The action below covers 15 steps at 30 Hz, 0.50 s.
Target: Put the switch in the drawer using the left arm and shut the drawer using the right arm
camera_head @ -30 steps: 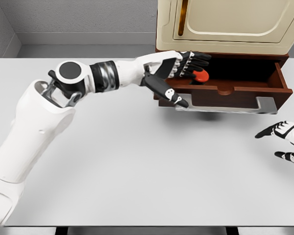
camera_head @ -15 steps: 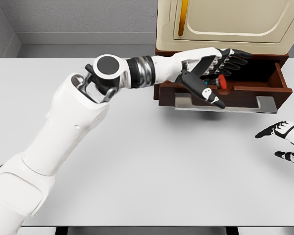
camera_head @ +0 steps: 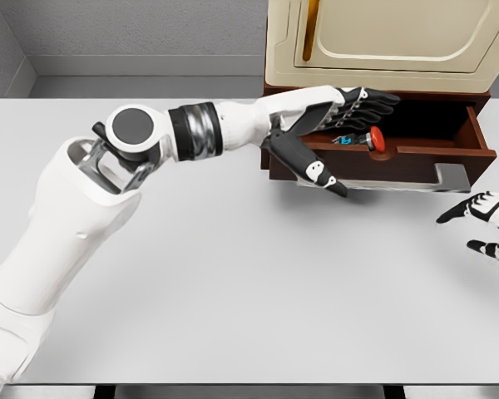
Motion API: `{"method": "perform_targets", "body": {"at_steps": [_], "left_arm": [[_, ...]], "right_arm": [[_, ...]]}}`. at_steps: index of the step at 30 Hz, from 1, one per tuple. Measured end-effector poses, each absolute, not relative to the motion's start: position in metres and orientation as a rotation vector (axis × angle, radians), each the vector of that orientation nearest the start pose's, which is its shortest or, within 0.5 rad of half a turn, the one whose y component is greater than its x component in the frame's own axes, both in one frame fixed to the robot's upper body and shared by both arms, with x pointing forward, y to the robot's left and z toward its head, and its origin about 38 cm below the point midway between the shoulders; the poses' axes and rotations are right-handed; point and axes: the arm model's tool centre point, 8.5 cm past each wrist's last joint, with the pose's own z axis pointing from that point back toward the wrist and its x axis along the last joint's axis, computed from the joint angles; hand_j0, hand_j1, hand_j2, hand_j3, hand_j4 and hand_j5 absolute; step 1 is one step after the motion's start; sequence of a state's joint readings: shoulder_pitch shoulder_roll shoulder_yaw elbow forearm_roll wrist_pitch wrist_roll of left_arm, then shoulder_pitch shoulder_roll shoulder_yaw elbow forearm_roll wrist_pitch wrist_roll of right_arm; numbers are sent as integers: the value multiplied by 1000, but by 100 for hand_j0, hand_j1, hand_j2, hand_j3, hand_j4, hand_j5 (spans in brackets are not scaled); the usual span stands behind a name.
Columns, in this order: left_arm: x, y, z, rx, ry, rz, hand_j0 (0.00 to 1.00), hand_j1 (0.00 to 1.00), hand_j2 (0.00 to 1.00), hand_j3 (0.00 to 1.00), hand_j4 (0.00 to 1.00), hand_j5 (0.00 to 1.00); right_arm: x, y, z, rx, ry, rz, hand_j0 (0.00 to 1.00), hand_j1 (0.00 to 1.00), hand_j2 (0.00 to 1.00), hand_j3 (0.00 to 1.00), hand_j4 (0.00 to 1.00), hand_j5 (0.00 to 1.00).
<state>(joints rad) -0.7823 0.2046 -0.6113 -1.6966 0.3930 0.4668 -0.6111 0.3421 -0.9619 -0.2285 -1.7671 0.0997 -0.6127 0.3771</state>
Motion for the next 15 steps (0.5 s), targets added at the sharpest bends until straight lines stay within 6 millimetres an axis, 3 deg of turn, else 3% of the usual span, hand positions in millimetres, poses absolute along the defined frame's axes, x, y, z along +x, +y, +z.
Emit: {"method": "perform_targets", "body": {"at_steps": [7,15], "left_arm": [[425,36,287,-715,-1401,-1242,100,100,100,100,100,100],[426,4,278,-769,-1362,-1240,100,100,100,100,100,100]], "right_arm": [[286,-419,217,-374,-1598,1544,64,64,64,64,64,64],[286,-419,219,-358,-1617,1520,64,64,64,64,64,64]]}}
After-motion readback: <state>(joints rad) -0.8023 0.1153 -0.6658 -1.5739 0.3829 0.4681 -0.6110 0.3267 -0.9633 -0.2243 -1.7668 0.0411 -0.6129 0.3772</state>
